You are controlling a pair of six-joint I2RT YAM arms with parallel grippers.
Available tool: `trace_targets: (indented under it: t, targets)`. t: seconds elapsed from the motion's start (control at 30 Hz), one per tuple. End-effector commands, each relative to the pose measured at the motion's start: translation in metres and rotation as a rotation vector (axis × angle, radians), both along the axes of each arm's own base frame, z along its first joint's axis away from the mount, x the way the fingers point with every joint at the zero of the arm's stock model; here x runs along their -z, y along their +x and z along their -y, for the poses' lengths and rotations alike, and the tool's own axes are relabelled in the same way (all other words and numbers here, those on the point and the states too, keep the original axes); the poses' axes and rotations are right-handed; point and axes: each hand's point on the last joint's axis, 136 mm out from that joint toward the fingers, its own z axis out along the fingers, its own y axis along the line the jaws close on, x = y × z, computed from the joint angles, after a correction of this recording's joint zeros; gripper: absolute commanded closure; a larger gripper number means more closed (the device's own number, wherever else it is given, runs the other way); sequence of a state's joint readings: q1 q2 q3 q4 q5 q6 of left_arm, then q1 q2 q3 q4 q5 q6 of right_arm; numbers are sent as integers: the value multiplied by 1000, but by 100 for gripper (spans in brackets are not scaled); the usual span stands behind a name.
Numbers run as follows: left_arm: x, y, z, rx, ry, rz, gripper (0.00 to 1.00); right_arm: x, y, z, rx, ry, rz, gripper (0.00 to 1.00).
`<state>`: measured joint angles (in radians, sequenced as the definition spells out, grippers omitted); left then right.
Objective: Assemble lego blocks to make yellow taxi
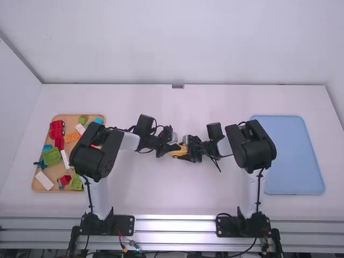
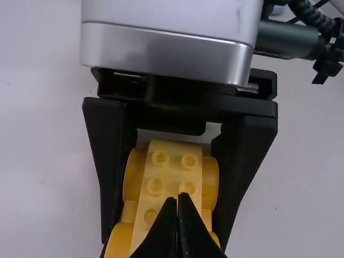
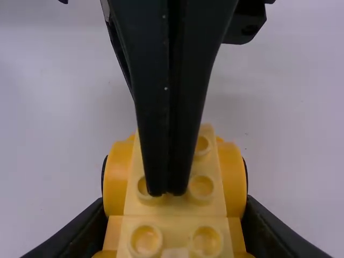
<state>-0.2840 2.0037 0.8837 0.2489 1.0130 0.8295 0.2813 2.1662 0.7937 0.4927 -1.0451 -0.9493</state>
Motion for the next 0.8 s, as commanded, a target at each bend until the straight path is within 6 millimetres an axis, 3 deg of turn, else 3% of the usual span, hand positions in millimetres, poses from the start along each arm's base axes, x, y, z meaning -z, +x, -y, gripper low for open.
trace_targets:
  t: [0.0,0.07,0.13,0.2,0.27,0.3,0.37,0.43,0.47,0.5,0.57,0.67,0.77]
  targets:
    - [22,1,-21,-80,89,-37,99,3,-7,-1,-14,19,-39,61]
    - [6,6,-20,-72,47,-7,99,3,-6,0,-10,19,-39,61]
    - [-26,13,-22,-61,-27,56,98,3,-5,1,-6,18,-38,61]
    - [-46,17,-25,-56,-68,91,98,3,-6,1,-8,18,-39,61]
    - [-73,26,-36,-95,-112,112,98,4,-7,-1,-11,15,-38,60]
    - [-73,26,-36,-95,-112,112,98,4,-7,-1,-11,15,-38,60]
    - [-99,39,-56,-192,-148,77,95,7,-1,2,30,-13,-63,58]
    - [-109,47,-72,-259,-160,51,69,11,3,3,59,-35,-82,57]
    - [-115,52,-84,-306,-171,26,44,13,6,3,76,-52,-89,56]
    - [-119,57,-96,-352,-181,2,1,13,7,2,80,-60,-89,51]
    - [-123,61,-110,-403,-193,-27,1,14,8,1,83,-67,-82,43]
    - [-127,69,-136,-505,-224,-109,0,11,9,3,102,-94,-87,13]
    - [-127,75,-164,-621,-266,-225,1,9,10,13,140,-198,-83,0]
